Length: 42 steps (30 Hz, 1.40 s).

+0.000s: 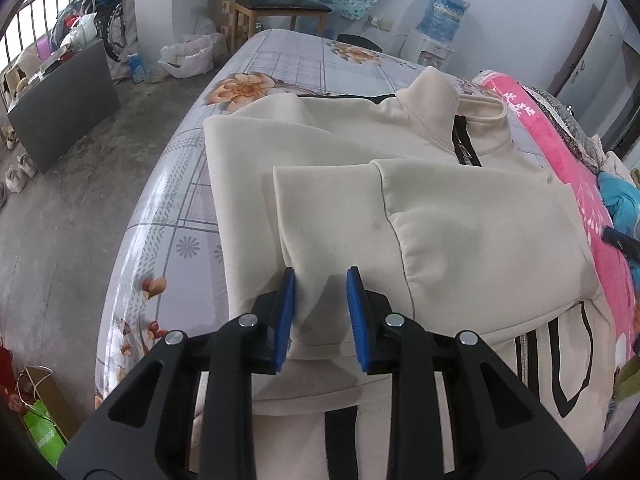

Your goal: Fold large clothes

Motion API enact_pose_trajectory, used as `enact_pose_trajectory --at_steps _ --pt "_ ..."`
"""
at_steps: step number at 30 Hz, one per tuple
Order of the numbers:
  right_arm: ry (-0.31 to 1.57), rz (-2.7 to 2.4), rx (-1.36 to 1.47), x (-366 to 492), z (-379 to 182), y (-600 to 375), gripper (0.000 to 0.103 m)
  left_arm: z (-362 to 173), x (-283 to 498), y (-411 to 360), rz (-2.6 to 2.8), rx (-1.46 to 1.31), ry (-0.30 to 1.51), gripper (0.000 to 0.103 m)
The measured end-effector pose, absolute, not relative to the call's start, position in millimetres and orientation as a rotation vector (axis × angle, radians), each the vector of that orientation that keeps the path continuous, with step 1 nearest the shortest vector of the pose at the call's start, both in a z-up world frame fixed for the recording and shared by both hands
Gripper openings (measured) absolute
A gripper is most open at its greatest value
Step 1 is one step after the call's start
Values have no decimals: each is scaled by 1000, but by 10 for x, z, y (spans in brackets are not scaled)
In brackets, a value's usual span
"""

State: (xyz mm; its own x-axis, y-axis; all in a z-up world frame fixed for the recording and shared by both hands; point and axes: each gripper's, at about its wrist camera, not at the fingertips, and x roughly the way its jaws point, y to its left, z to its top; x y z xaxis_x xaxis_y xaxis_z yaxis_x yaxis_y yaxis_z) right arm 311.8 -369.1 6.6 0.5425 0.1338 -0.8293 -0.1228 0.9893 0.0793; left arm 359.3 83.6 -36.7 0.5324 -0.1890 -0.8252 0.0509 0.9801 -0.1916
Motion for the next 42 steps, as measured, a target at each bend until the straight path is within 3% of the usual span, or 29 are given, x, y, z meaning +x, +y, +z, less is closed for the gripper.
enact_pose_trajectory --at_steps 7,8,9,20,22,25,27,29,34,42 --pt "1129 273 -375 2560 -221 -3235 47 -377 3572 828 -137 -160 987 25" --pt "1133 254 -392 2538 -262 -3234 40 -374 3571 823 -135 -158 985 24" --pt "1125 211 -413 2538 -303 -3251 9 -371 3567 814 -133 -155 983 23" --pt "1081 124 -223 2568 -363 -3632 8 -382 3456 751 -139 -127 981 20" --pt "1072 116 -221 2561 -311 -3621 9 -359 3455 777 -146 -139 983 20" --pt "1090 146 -240 2487 -207 -3599 20 -251 3436 852 -158 -161 958 20" --pt "1077 163 -268 2373 -66 -3571 40 -116 3411 878 -171 -159 913 20" --pt "1036 182 -266 2316 96 -3561 47 -6 3402 847 -200 -147 879 20" --pt "936 228 -125 2602 379 -3504 48 56 3592 528 -278 -99 891 20" --pt "1011 159 -31 3590 -151 -3355 48 -371 4068 371 -195 -80 980 21"
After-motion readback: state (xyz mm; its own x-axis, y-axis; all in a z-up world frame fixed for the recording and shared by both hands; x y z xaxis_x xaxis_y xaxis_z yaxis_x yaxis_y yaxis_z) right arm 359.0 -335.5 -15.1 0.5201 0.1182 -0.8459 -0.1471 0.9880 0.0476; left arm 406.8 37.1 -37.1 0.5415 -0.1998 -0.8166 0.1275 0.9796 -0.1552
